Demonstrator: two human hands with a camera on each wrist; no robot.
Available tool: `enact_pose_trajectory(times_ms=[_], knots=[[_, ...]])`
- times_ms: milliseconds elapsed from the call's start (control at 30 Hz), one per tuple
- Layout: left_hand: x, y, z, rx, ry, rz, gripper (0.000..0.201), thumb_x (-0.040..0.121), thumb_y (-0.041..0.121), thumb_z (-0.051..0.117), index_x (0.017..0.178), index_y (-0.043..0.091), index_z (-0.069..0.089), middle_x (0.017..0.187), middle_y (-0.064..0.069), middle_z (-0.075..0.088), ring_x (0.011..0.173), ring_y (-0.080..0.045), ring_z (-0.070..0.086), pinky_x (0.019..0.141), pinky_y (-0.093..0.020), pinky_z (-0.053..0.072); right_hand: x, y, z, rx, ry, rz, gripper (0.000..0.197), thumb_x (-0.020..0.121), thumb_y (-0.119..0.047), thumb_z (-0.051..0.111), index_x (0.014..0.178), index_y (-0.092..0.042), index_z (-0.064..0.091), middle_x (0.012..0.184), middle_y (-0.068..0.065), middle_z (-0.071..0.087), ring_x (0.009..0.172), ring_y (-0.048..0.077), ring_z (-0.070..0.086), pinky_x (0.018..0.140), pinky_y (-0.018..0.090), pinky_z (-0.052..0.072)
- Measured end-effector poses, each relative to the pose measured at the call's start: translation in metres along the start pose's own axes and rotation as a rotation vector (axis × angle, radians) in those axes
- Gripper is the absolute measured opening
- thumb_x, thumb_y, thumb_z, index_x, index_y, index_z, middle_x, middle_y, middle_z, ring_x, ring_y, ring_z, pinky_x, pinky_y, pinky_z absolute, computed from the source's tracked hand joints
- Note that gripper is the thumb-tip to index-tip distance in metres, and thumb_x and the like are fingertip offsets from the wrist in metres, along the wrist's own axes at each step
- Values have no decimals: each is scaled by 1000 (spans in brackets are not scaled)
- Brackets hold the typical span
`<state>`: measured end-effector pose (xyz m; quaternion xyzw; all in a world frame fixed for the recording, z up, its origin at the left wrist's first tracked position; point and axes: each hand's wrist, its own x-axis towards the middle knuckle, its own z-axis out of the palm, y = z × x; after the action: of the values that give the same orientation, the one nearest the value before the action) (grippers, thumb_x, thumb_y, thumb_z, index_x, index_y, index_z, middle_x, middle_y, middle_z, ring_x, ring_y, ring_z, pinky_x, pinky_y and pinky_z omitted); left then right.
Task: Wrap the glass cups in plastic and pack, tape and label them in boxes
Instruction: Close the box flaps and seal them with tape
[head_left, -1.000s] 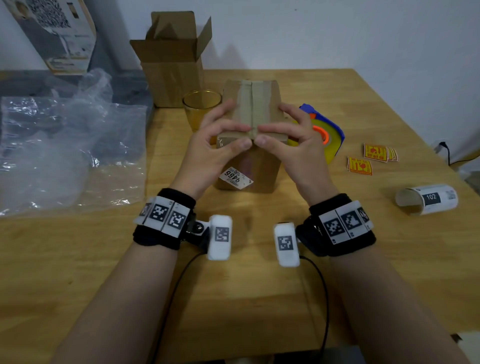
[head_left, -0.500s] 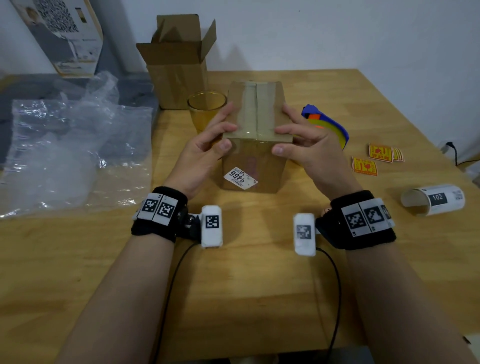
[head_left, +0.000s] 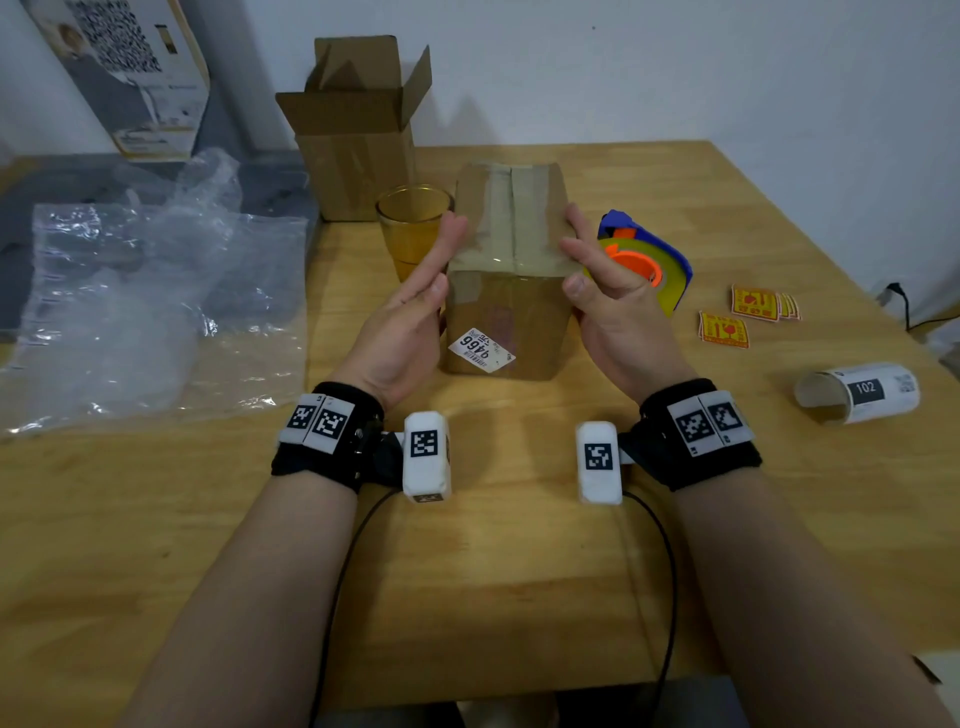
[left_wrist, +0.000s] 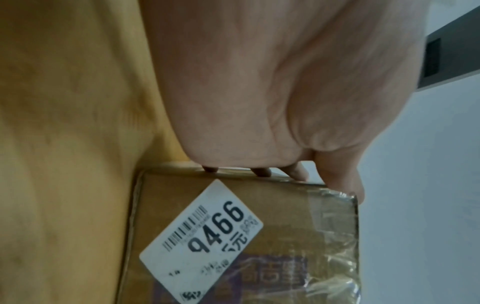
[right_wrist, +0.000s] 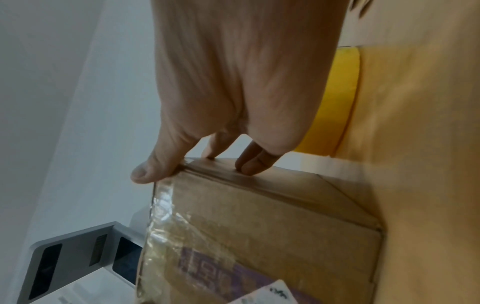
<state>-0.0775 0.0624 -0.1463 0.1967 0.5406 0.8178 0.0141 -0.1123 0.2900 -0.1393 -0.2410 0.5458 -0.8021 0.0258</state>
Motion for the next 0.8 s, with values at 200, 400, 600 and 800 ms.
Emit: enact_pose_trajectory(times_ms=[200, 400, 600, 800], knots=[[3, -5, -3, -62, 18, 5, 51, 106, 8, 36, 141, 34, 61, 172, -5, 12, 157, -26, 21, 127, -55, 17, -1, 6, 10, 111, 23, -53, 40, 81, -44, 82, 120, -34, 77, 170, 1, 24, 155, 14, 28, 123, 42, 34], [5, -3, 4, -124, 123, -10, 45, 106, 12, 38, 129, 31, 72, 171, -2, 22, 153, -25, 31, 125, -54, 26, -3, 10, 7, 177, 15, -38, 32, 87, -39, 75, 119, -33, 78, 164, -9, 32, 153, 14, 31, 125, 46, 30], [6, 11, 17, -25, 372, -47, 27, 100, 27, 54, 115, 27, 76, 151, 12, 54, 139, -19, 51, 116, -49, 38, -3, 1, 7, 112, 182, 31, 21, 96, -18, 64, 110, -24, 80, 145, -13, 58, 130, 9, 61, 101, 33, 53], [4, 55, 41, 454, 603, -201, 11, 89, 42, 76, 88, 30, 77, 121, 13, 71, 118, -9, 60, 99, -39, 45, 2, -38, 12, -407, 268, 28, 17, 99, -6, 65, 108, -10, 78, 112, -2, 78, 84, 10, 73, 73, 28, 60]])
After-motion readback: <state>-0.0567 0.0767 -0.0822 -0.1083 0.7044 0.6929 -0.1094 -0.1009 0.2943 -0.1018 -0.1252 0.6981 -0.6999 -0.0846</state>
